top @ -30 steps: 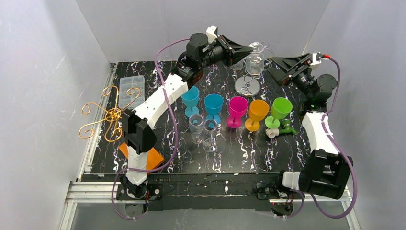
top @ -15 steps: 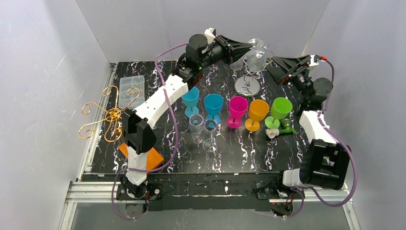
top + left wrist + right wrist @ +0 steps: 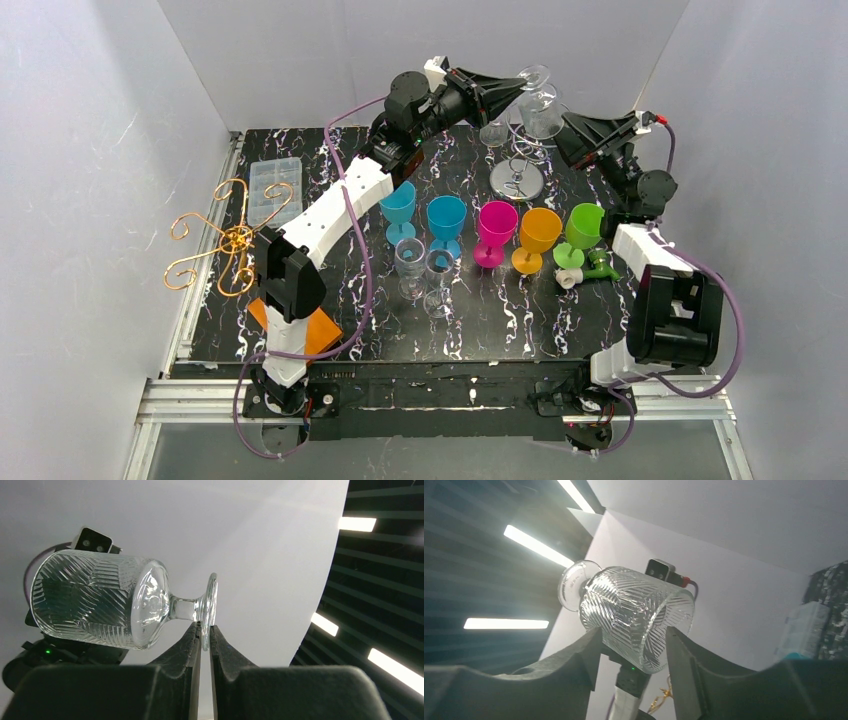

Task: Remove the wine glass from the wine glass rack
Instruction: Place the wine glass at the center of the board.

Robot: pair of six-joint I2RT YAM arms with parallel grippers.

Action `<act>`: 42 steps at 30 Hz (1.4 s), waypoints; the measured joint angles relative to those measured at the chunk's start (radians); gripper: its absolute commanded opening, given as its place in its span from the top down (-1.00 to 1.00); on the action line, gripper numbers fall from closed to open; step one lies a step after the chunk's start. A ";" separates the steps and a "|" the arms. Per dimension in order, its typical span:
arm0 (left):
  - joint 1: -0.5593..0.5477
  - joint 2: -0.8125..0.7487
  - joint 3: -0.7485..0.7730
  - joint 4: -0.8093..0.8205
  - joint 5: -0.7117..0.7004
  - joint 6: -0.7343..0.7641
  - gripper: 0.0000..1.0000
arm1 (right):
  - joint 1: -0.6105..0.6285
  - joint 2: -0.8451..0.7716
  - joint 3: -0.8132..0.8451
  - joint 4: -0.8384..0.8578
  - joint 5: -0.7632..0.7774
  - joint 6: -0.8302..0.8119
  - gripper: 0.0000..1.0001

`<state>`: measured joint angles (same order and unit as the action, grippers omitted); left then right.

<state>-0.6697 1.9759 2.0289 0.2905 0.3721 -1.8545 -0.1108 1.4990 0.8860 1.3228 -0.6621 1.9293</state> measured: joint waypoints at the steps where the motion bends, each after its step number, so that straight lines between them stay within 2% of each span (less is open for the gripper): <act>1: 0.000 -0.005 -0.010 0.014 -0.004 -0.016 1.00 | 0.003 0.012 0.001 0.029 0.010 0.019 -0.06; 7: 0.000 -0.006 -0.021 0.055 -0.019 -0.064 1.00 | 0.034 0.078 0.011 0.129 0.076 0.126 0.00; 16: 0.000 -0.017 -0.058 0.110 -0.035 -0.119 1.00 | 0.055 0.092 0.047 0.166 0.137 0.163 0.17; 31: 0.002 -0.072 -0.141 0.180 -0.094 -0.204 1.00 | 0.085 0.127 0.131 0.169 0.178 0.166 0.21; 33: 0.000 -0.088 -0.161 0.181 -0.107 -0.209 1.00 | 0.088 0.127 0.136 0.169 0.177 0.166 0.16; 42: -0.006 -0.134 -0.211 0.202 -0.159 -0.222 1.00 | 0.094 0.127 0.189 0.168 0.158 0.154 0.16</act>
<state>-0.6754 1.8420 1.8183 0.4923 0.2131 -2.0769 -0.0166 1.6260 1.0748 1.4910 -0.5045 2.0834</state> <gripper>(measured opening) 0.072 0.424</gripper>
